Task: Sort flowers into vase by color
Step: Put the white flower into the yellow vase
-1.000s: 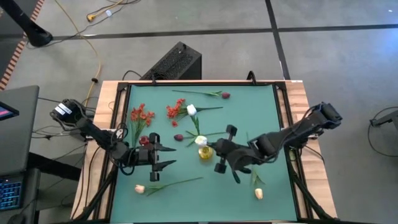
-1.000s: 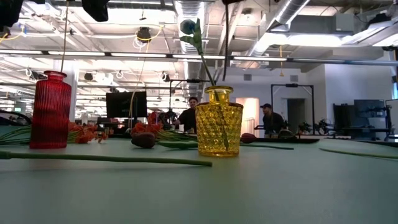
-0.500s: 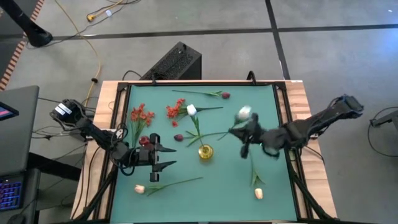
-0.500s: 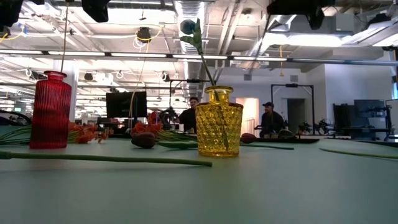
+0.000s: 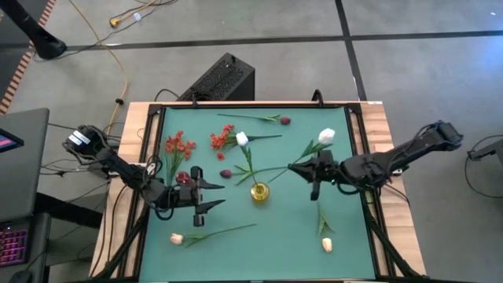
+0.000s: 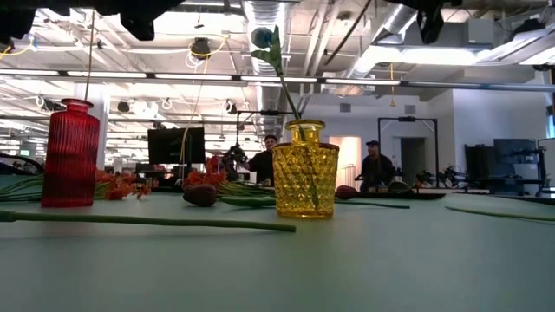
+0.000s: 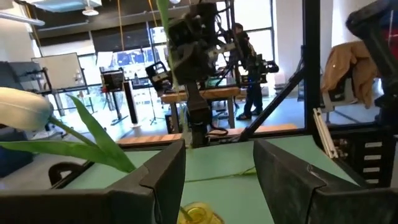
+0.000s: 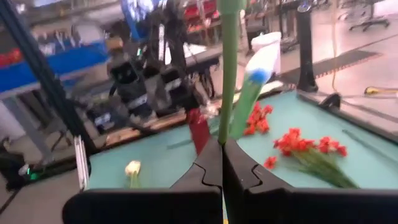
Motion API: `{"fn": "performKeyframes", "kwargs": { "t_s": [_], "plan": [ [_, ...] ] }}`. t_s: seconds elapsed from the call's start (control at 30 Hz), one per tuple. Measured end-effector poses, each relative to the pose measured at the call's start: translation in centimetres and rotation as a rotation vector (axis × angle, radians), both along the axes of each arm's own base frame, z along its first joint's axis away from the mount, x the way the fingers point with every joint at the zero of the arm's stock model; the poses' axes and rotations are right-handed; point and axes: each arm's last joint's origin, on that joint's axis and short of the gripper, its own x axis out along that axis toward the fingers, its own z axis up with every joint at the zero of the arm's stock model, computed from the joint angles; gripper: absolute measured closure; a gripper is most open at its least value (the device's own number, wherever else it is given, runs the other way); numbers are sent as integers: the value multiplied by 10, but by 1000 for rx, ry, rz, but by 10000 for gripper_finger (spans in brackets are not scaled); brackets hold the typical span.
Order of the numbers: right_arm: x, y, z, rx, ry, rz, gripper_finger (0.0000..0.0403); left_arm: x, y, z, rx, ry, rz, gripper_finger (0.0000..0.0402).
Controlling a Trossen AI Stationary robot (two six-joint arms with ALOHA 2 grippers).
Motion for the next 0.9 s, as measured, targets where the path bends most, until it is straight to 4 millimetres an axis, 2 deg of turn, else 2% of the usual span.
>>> {"fn": "performKeyframes", "kwargs": {
  "t_s": [0.27,0.5,0.7,0.9],
  "plan": [
    [25,16,7,-3,24,28,383,1,0,-4,23,37,3,223],
    [50,17,-10,-13,104,12,383,2,2,-4,27,38,8,223],
    [53,11,-22,-16,196,-14,383,2,1,-8,20,71,-15,223],
    [55,2,-23,-4,213,-33,383,2,1,-10,2,85,-21,223]
  ]
}}
